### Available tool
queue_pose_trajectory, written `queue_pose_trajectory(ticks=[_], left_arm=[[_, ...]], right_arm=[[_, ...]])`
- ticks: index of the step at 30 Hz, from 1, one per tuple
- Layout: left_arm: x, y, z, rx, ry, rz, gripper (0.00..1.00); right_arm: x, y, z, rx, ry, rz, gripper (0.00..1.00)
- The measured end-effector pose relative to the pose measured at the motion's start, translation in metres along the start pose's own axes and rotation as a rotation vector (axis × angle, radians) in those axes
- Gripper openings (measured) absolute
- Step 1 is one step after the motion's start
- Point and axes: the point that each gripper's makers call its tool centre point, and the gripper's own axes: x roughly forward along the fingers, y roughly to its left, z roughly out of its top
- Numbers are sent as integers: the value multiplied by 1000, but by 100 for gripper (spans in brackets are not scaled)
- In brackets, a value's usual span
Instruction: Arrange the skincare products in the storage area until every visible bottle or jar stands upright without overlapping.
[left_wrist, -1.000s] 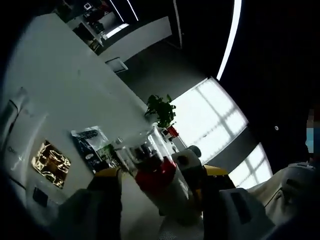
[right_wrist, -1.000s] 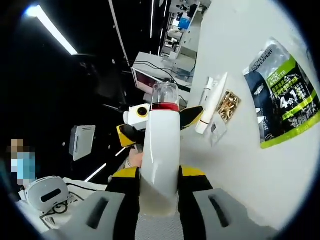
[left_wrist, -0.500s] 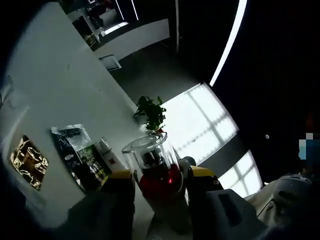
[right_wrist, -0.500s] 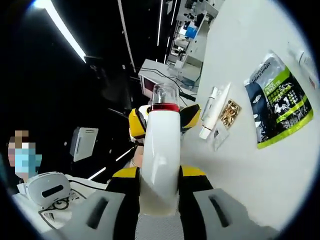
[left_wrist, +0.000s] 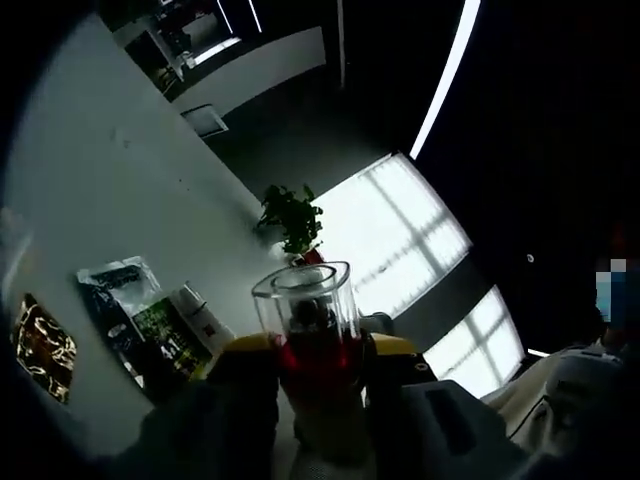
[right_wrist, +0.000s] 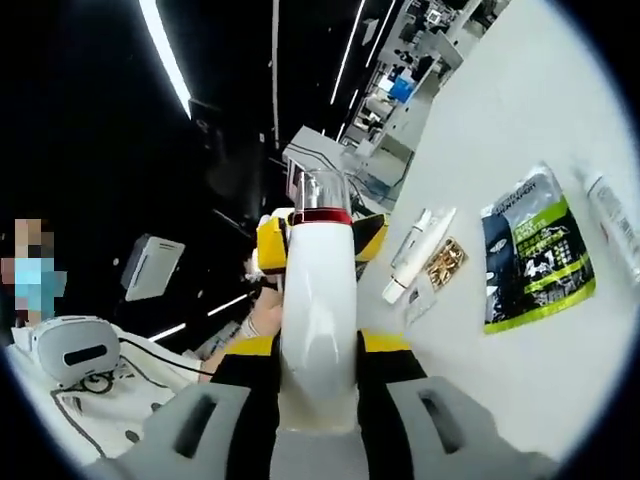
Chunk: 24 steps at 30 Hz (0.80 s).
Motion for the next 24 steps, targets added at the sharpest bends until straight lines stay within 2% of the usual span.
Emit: queue_pose_trajectory(ticks=[3, 4, 6, 8, 12, 16, 21, 24], left_arm=[[3, -3, -2, 49, 24, 20, 27], [3, -3, -4, 75, 39, 31, 27], [7, -1, -9, 152, 85, 66, 27], [10, -1, -11, 169, 106, 84, 27], [11, 7, -7, 199, 103, 124, 27], [17, 7, -11, 251, 122, 154, 26], [28, 9, -23, 349, 193, 211, 26], [33, 13, -26, 427, 232, 252, 26]], right_arm=[[-3, -4, -1, -38, 13, -31, 29], [-3, -9, -4, -64, 33, -59, 29], [-2, -15, -6, -64, 45, -91, 30], [-4, -20, -8, -81, 64, -119, 31], [-6, -27, -5, -115, 62, -175, 32], [-9, -34, -3, -161, 73, -227, 33], [-14, -45, -5, -183, 107, -283, 33], [-17, -55, -4, -238, 124, -343, 32]])
